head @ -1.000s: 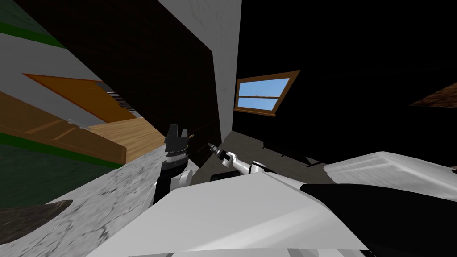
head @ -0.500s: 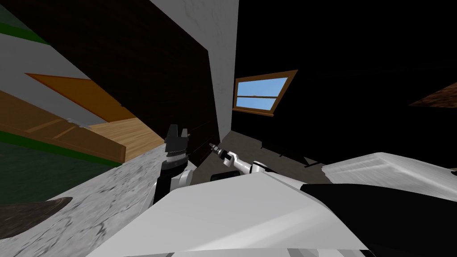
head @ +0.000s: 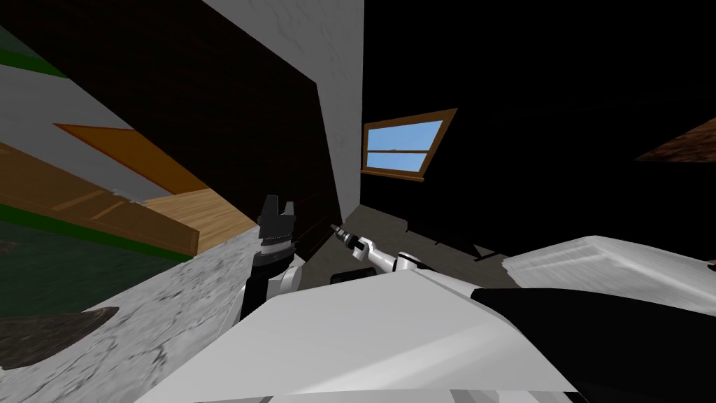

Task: Pull the door open

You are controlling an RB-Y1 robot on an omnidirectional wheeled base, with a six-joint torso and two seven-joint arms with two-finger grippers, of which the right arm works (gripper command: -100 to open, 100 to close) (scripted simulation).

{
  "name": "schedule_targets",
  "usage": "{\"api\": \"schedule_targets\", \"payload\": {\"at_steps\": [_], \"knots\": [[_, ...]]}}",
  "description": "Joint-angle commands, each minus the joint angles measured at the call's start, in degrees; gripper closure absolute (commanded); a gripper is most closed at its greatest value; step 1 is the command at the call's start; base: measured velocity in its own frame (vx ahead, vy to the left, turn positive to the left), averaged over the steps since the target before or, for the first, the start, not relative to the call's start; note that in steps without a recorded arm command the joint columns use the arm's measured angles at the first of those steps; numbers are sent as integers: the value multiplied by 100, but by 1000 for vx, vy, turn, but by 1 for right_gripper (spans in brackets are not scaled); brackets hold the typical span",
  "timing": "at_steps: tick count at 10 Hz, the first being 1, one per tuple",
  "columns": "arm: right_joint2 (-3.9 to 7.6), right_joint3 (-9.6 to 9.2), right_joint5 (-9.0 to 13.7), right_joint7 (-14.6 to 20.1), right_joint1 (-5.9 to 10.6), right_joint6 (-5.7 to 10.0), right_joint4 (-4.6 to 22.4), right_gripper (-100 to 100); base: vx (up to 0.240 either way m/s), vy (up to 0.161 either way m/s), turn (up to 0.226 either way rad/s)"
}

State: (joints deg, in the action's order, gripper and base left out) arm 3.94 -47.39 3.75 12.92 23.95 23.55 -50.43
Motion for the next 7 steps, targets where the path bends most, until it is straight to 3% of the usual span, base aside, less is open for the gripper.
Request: {"api": "schedule_targets", "payload": {"at_steps": [1, 6, 7], "knots": [[-53, 30, -2, -42, -7, -34, 0, -100, 11, 186, -49], [-289, 52, -3, -73, -17, -44, 8, -100, 53, 213, -10], [-346, 57, -4, -79, -19, -45, 9, -100, 63, 144, 130]]}}
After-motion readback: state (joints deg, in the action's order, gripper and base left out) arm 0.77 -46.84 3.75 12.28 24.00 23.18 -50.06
